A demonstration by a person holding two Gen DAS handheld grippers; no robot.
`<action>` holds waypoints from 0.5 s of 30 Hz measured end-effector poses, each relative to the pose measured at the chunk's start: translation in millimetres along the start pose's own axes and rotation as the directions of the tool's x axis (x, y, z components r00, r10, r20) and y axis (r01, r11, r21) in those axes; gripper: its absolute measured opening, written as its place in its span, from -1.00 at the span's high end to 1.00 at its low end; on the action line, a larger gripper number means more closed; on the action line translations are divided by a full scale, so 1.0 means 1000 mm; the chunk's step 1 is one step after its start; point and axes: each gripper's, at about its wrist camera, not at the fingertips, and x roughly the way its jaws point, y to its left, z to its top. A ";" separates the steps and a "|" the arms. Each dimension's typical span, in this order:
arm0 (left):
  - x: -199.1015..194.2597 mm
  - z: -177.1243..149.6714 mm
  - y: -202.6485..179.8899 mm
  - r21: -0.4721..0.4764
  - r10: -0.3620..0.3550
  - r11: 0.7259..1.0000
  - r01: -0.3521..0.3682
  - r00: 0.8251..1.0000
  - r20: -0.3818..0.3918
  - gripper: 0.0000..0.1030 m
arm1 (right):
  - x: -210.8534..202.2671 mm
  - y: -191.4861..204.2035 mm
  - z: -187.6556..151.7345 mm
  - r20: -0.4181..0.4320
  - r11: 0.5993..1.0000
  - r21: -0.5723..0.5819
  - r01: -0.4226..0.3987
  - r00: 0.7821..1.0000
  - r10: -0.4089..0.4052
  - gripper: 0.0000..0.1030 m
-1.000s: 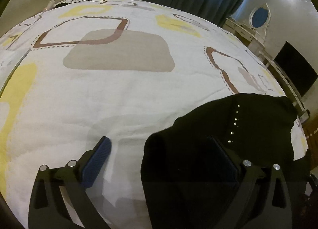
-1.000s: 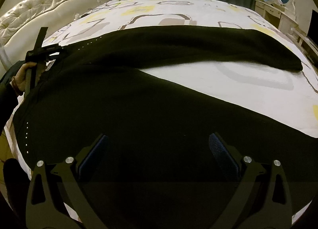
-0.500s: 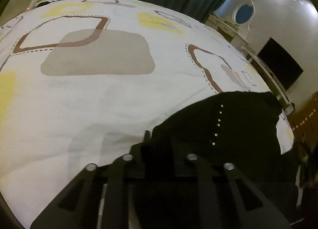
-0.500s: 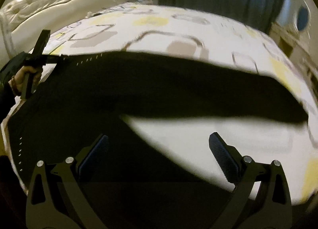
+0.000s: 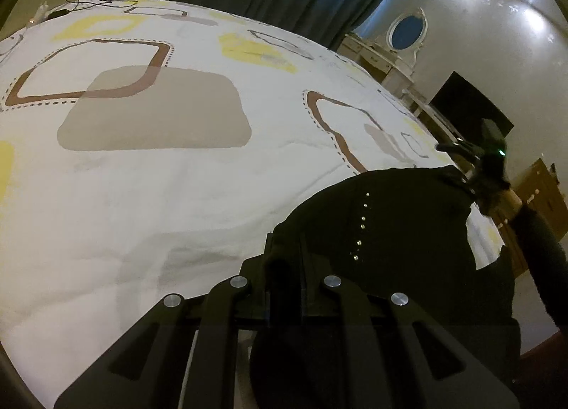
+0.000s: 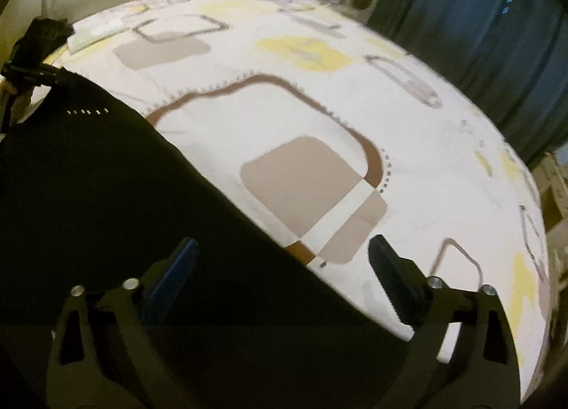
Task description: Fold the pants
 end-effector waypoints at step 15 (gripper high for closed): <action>-0.003 -0.003 0.006 -0.020 -0.051 0.998 0.051 0.998 0.027 0.80 | 0.034 -0.042 -0.030 -0.153 0.967 0.094 -0.235 0.957 0.247 -0.36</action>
